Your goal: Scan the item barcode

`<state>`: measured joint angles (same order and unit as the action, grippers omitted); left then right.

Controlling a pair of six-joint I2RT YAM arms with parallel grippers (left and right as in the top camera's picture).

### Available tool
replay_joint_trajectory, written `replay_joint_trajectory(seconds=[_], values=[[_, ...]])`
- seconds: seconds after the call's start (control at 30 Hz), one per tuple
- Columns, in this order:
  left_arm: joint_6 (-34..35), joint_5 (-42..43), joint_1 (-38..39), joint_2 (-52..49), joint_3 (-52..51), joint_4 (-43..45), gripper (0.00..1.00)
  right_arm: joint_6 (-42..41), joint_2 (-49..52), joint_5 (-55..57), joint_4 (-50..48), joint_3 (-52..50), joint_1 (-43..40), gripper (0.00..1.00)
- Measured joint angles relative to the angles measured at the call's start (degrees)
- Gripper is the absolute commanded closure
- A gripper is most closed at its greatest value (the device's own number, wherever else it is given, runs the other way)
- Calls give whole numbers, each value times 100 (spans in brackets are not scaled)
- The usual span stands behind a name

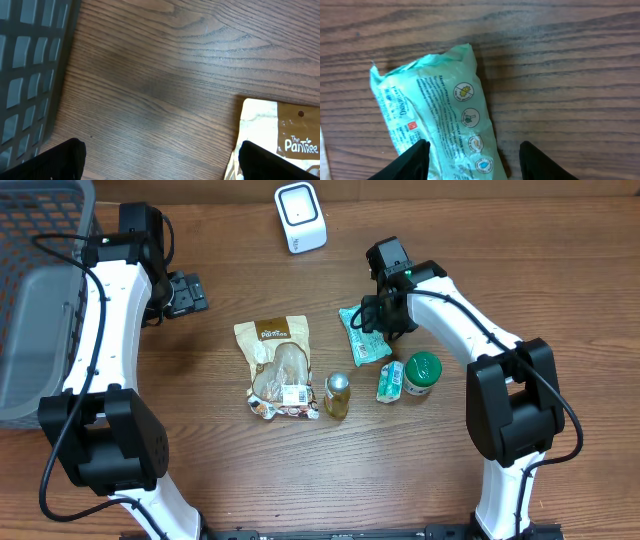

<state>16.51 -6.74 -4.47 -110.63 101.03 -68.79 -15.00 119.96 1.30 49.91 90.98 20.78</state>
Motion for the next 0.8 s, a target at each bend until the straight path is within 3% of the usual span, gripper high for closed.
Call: replay_joint_trajectory(seconds=[0.5,0.8], values=[[0,0,0,0,0,0,0,-2,0,-1344,-708,-544,15,46],[-2,0,0,0,0,0,0,-109,0,-1469,-807,-546,389,46]])
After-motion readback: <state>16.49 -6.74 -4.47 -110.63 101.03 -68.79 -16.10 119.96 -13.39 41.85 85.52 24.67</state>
